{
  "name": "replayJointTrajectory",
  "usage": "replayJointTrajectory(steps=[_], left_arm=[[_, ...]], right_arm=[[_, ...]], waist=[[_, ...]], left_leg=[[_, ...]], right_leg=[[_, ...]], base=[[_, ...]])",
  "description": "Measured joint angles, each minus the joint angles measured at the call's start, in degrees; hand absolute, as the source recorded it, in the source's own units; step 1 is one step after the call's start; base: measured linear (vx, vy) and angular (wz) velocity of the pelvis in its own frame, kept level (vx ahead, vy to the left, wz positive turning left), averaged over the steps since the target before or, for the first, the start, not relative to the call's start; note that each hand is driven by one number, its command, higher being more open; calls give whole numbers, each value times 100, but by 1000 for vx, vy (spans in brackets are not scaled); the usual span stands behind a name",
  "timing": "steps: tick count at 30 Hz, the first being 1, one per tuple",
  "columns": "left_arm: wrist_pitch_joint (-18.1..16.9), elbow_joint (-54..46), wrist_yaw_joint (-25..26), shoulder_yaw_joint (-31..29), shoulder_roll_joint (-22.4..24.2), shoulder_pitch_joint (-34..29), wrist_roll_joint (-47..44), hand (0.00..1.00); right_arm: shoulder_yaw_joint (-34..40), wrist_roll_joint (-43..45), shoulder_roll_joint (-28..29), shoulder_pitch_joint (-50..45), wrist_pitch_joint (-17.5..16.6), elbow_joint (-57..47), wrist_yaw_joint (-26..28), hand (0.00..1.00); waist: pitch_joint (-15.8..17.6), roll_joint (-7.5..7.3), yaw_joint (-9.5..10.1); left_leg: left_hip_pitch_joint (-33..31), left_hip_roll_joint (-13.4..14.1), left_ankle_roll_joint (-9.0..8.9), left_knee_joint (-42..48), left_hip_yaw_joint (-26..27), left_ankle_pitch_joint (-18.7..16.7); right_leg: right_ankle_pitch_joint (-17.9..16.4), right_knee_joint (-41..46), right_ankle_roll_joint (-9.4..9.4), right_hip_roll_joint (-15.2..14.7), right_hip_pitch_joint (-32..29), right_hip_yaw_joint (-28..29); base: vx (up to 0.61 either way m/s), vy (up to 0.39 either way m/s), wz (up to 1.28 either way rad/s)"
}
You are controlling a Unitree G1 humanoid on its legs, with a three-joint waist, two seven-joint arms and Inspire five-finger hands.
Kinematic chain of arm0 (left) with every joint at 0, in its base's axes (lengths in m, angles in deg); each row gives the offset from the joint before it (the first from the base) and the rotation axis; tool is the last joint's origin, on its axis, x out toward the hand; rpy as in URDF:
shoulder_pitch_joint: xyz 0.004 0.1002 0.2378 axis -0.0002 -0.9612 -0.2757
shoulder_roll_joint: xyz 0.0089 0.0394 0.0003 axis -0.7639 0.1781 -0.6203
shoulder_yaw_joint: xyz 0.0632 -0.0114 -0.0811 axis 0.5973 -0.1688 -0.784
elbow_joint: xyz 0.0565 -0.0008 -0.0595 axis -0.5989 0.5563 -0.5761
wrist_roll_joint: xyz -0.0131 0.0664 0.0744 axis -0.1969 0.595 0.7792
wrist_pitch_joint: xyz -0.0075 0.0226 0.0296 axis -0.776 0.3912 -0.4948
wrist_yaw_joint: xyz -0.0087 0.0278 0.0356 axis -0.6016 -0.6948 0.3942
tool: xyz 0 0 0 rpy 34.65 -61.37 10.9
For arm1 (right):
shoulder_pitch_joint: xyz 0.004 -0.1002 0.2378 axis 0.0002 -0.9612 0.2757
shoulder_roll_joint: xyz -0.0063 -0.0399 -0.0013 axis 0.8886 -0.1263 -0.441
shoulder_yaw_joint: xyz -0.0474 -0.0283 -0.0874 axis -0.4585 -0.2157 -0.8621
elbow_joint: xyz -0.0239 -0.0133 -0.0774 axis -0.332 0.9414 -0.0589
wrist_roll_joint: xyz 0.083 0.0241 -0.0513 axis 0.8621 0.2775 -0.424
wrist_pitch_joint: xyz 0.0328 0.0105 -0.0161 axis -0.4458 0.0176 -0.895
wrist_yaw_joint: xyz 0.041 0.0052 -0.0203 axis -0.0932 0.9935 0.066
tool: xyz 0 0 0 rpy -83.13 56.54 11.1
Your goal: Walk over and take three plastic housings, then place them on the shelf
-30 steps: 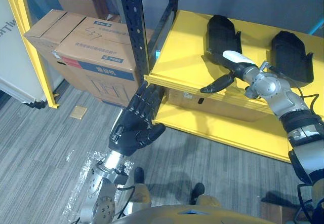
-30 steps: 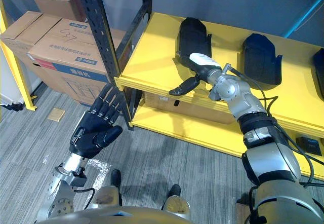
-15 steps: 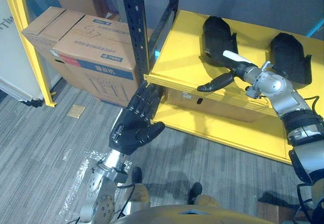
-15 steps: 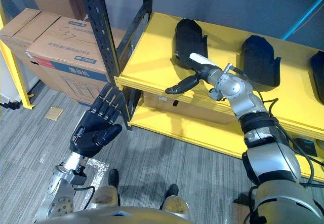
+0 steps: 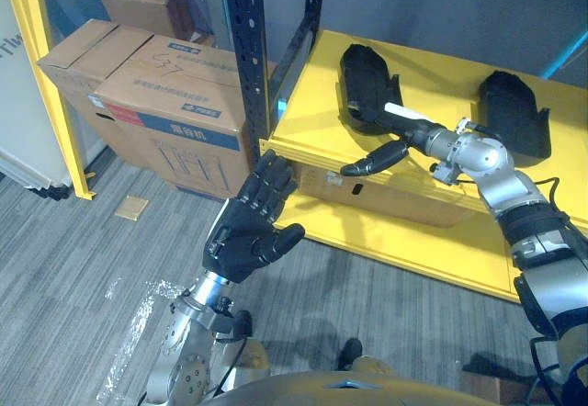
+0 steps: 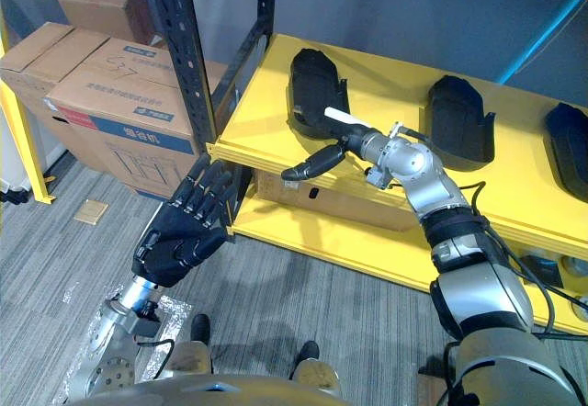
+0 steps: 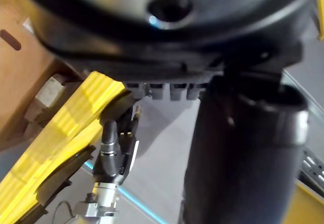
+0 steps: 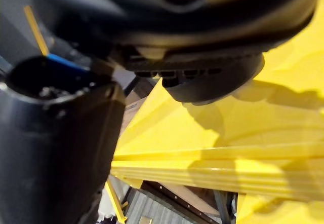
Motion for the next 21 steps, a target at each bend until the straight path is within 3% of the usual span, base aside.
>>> replayJointTrajectory(steps=[8,13,17,21], left_arm=[[-2,0,13,138,-42,0,23,100],[-7,1,97,143,-40,-2,24,100],[-23,3,121,151,-40,-4,25,100],[-65,9,170,150,-39,-26,27,100]], right_arm=[[127,-4,266,-183,182,-25,-1064,100],[485,-1139,362,-241,-214,-228,-1678,100],[575,-1577,361,-202,-441,-532,-1774,100],[444,-1809,353,-89,-378,-492,-1766,100]], waist=[[-9,-5,-14],[-11,0,-44],[-13,3,-40],[-14,6,-25]], left_leg=[[-1,-1,-6,-16,11,20],[-8,-2,-7,-35,-4,22],[-31,-5,-7,-18,-31,22],[-98,-9,-7,16,-112,22]], right_leg=[[2,0,-1,0,-21,17],[3,-1,1,2,-42,21],[3,-3,1,3,-43,6],[2,-7,1,2,-35,-67]], base=[[-4,0,-1],[0,0,0],[0,0,2],[0,-1,10]])
